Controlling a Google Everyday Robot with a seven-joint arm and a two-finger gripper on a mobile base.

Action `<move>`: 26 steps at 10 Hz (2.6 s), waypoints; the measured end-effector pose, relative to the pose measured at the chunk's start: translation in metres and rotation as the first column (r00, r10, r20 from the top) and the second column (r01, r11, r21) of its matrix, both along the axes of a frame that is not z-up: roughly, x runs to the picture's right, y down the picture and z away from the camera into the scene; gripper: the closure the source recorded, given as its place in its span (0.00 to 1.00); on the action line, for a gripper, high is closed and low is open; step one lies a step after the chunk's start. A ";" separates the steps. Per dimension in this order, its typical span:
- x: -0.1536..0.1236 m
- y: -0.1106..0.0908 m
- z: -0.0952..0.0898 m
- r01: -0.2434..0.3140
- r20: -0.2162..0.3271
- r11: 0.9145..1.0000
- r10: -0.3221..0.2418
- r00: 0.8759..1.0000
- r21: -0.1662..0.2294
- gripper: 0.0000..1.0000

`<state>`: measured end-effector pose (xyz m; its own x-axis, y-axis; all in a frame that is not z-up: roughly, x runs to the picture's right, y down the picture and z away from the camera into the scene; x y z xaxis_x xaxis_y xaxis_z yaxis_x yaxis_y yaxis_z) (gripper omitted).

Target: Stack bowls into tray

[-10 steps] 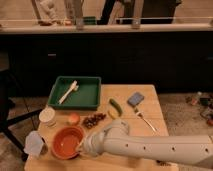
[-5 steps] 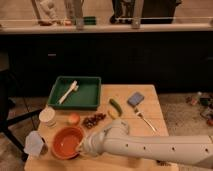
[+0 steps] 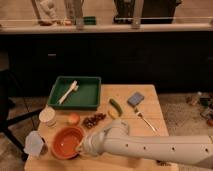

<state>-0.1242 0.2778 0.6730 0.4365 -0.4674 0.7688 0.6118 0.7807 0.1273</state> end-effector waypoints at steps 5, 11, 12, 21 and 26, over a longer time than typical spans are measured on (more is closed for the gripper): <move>0.000 0.000 0.000 -0.001 0.000 1.000 0.001 1.000 0.000 0.20; 0.001 0.001 0.000 -0.001 -0.009 1.000 0.001 1.000 0.005 0.20; 0.003 0.001 -0.001 -0.005 -0.026 1.000 0.005 1.000 0.016 0.20; -0.001 0.028 0.026 -0.046 -0.092 0.999 0.047 0.995 0.013 0.20; -0.005 0.035 0.046 -0.041 -0.098 0.999 0.037 0.994 -0.035 0.20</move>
